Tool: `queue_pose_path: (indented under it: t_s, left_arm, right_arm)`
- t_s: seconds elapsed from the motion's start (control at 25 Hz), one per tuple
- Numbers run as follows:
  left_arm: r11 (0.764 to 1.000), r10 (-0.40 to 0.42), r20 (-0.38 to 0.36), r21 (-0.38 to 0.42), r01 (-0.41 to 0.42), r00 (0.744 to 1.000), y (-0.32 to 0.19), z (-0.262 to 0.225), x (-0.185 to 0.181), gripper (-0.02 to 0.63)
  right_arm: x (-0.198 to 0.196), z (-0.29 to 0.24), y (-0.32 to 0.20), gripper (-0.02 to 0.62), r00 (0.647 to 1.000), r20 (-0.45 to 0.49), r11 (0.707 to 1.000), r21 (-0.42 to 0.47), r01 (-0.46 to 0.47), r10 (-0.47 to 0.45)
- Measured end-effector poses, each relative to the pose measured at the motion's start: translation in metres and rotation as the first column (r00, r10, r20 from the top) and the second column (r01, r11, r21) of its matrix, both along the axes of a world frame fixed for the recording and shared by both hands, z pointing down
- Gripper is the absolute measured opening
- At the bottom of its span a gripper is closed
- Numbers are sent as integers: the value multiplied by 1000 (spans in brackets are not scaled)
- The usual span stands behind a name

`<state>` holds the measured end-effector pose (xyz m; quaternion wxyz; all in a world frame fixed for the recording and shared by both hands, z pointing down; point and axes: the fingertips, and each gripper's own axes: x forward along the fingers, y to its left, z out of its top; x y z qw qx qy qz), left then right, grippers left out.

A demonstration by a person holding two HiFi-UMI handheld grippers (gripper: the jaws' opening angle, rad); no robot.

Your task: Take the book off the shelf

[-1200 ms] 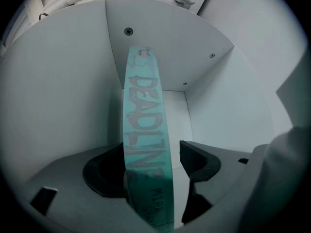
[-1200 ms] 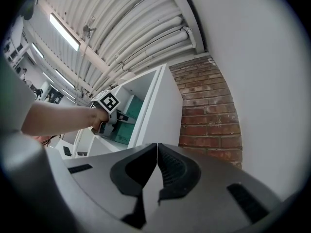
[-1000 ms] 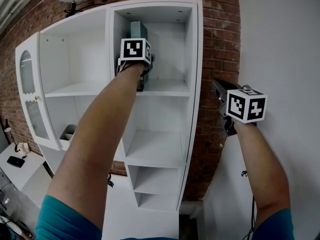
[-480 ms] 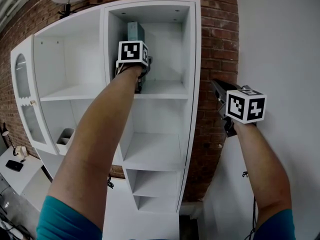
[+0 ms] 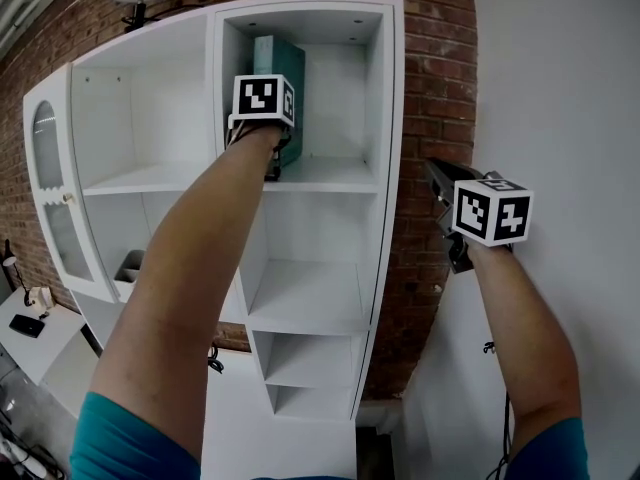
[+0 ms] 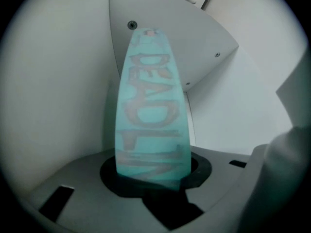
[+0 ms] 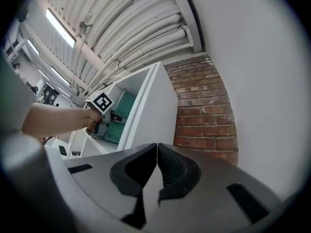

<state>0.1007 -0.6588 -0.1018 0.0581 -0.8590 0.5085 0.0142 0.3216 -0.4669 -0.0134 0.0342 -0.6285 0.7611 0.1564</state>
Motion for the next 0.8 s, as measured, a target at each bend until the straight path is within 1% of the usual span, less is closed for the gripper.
queue_pose_path:
  t_s: [0.32,0.56,0.8]
  left_arm:
    - [997,63,13,41,-63,998,59,-9,-4,163]
    - [993,99,19,67,-100,995,109,-14,-20,163]
    - [987,136,32,87,-138,990,167,-16,-40,163]
  right_arm:
    - [-15,-7,24,23,1000,-3,1000,16,6,-5]
    - [-33,-17,56,23,1000,1,999,35,22,-22]
    - [-59,-25,93,23,999,-24,998,64,23,-21]
